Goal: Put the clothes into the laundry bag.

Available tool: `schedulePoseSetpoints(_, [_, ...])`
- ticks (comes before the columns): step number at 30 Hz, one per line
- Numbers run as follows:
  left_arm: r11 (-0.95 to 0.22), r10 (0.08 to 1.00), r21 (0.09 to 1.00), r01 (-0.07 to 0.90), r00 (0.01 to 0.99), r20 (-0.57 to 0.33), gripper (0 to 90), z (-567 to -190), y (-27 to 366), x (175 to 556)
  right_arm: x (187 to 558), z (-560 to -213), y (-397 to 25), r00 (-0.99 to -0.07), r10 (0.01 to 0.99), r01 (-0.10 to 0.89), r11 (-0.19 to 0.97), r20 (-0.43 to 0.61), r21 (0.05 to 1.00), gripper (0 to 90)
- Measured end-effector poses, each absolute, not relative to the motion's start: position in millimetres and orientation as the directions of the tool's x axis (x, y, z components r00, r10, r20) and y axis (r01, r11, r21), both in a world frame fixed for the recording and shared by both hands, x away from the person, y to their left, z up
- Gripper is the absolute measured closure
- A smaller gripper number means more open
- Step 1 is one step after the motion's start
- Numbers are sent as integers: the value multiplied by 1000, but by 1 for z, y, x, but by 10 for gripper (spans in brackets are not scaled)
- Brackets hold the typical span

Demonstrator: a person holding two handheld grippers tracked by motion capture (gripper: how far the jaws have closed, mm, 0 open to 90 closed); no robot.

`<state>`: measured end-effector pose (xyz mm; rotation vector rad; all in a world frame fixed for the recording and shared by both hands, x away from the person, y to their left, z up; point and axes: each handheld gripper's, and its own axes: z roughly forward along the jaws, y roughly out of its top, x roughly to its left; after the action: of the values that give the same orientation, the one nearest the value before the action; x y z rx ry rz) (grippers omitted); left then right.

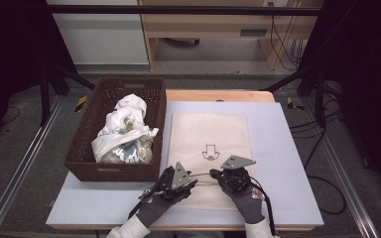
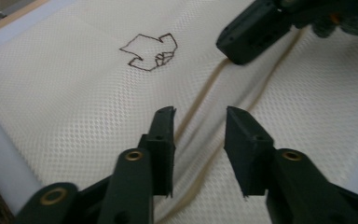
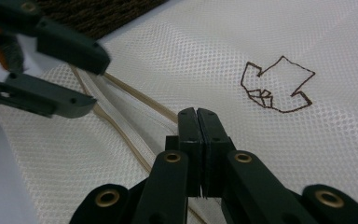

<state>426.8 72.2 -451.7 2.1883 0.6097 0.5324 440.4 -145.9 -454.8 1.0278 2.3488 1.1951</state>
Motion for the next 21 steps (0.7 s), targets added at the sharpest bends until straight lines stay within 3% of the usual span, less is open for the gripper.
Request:
schedulePoseSetpoints(2, [-602, 572, 754, 263, 801, 177, 496, -455, 64, 434, 441, -454, -147, -695, 718, 455, 391, 44, 800, 895])
schedulePoseSetpoints(6, [-628, 562, 727, 275, 807, 181, 489, -464, 53, 442, 440, -453, -147, -695, 717, 455, 387, 48, 802, 894])
schedulePoseSetpoints(14, [-651, 561, 702, 289, 806, 188, 802, -471, 52, 448, 441, -456, -145, -695, 717, 463, 396, 47, 793, 894])
schedulePoseSetpoints(18, [-637, 567, 714, 290, 804, 179, 845, -469, 52, 448, 440, -456, -144, -693, 720, 452, 392, 39, 801, 866])
schedulePoseSetpoints(21, [-614, 581, 731, 298, 797, 163, 845, -467, 54, 450, 439, -454, -146, -689, 724, 441, 377, 37, 815, 758])
